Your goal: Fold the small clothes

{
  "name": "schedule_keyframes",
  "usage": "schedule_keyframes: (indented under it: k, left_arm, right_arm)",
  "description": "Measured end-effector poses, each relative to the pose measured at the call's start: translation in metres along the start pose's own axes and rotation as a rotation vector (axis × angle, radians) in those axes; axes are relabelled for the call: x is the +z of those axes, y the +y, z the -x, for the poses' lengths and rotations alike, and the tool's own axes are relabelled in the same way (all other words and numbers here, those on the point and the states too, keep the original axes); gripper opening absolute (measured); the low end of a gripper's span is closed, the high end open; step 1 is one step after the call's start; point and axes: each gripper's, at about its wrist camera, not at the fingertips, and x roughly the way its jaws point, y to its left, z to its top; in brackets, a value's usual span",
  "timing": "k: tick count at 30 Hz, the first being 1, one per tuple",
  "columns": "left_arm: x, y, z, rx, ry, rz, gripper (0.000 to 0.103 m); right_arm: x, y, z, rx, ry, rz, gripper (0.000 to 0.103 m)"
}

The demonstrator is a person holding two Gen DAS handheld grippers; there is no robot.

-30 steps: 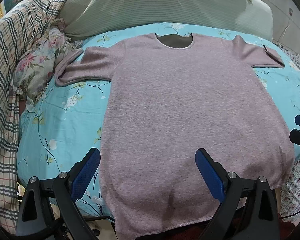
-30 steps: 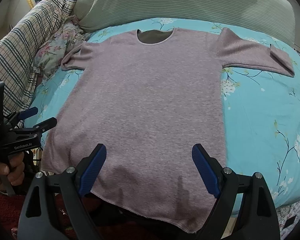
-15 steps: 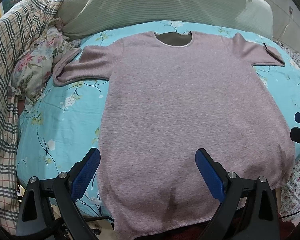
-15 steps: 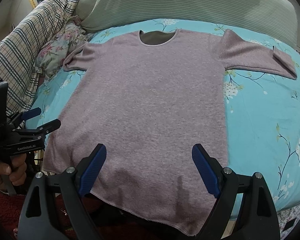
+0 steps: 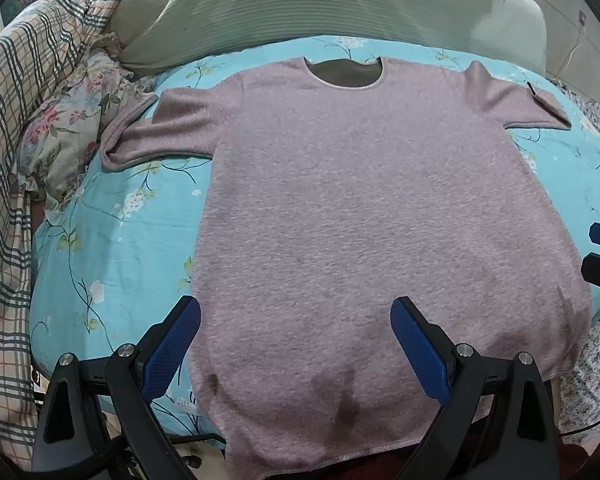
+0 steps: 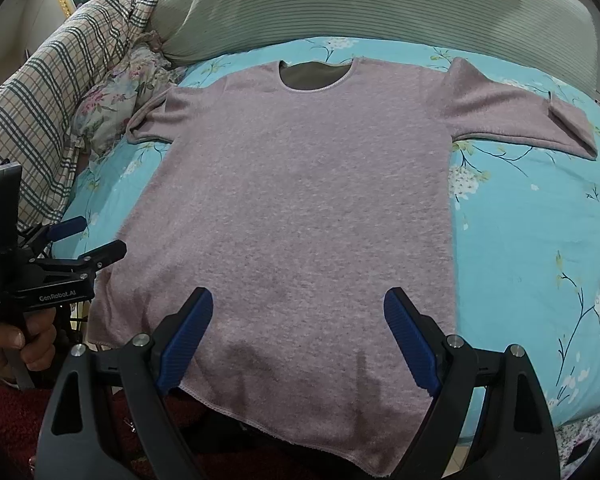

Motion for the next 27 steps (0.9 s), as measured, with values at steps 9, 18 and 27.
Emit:
schedule_keyframes:
  k: [9, 18, 27]
  left_arm:
    - [0.007, -0.004, -0.009, -0.018, 0.015, 0.0, 0.097]
    - [0.017, -0.006, -0.023, -0.05, 0.05, 0.016, 0.097]
    - [0.038, -0.002, -0.05, -0.023, 0.064, 0.027, 0.097]
  right_arm:
    - [0.004, -0.012, -0.005, -0.004, 0.042, -0.023, 0.088]
    - [0.009, -0.031, -0.011, -0.019, 0.004, -0.041, 0.088]
    - [0.028, -0.088, -0.011, -0.078, -0.073, -0.105, 0.088]
